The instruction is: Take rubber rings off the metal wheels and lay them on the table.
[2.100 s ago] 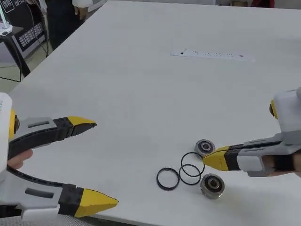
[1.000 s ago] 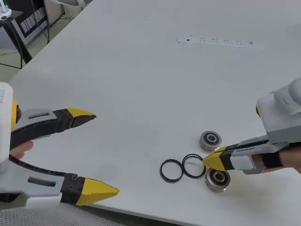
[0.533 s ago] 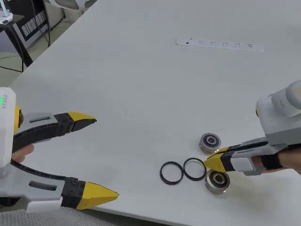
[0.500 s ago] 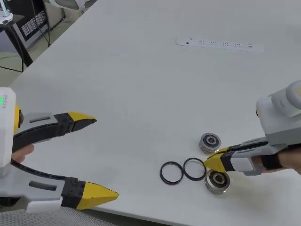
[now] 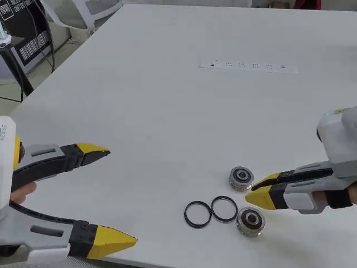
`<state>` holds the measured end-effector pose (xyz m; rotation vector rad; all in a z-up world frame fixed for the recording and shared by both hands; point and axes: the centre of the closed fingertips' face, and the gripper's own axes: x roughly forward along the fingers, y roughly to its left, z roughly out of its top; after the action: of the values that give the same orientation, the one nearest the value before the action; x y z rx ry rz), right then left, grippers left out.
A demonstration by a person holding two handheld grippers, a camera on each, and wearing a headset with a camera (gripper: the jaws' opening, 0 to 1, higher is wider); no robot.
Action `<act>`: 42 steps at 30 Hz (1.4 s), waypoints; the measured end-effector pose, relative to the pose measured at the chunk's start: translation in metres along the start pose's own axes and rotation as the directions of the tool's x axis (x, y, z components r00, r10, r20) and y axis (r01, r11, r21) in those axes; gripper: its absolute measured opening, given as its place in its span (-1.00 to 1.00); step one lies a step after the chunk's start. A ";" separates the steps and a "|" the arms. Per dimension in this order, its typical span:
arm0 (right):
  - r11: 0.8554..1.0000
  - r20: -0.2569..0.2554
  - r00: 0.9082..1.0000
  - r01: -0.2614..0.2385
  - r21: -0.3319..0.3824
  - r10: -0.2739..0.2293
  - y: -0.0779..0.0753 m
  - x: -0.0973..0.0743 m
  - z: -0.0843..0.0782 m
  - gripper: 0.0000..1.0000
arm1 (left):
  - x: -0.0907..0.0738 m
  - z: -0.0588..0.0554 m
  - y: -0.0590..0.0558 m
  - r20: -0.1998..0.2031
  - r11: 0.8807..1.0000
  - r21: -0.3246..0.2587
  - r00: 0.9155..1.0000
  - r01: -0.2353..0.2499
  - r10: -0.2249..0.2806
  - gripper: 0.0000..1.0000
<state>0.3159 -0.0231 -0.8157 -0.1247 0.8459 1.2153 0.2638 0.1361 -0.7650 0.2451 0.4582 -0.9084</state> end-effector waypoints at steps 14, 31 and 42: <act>0.995 0.140 0.988 0.075 -0.069 -0.065 0.020 -0.053 0.005 -0.19 | 0.001 0.004 -0.011 0.008 1.000 0.019 1.000 0.025 -0.026 0.80; 0.970 0.342 0.914 0.243 -0.028 -0.219 0.024 -0.098 -0.001 0.44 | -0.011 -0.003 0.000 0.043 0.999 -0.048 0.999 -0.026 0.028 0.99; 0.937 0.358 0.869 0.341 0.070 -0.343 0.011 -0.114 -0.029 0.76 | -0.021 -0.011 0.006 0.044 0.995 -0.078 0.997 -0.054 0.058 1.00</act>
<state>0.2817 -0.1213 -0.7603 -0.0390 0.4726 0.8631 0.2547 0.1586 -0.7647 0.1654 0.4402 -0.8384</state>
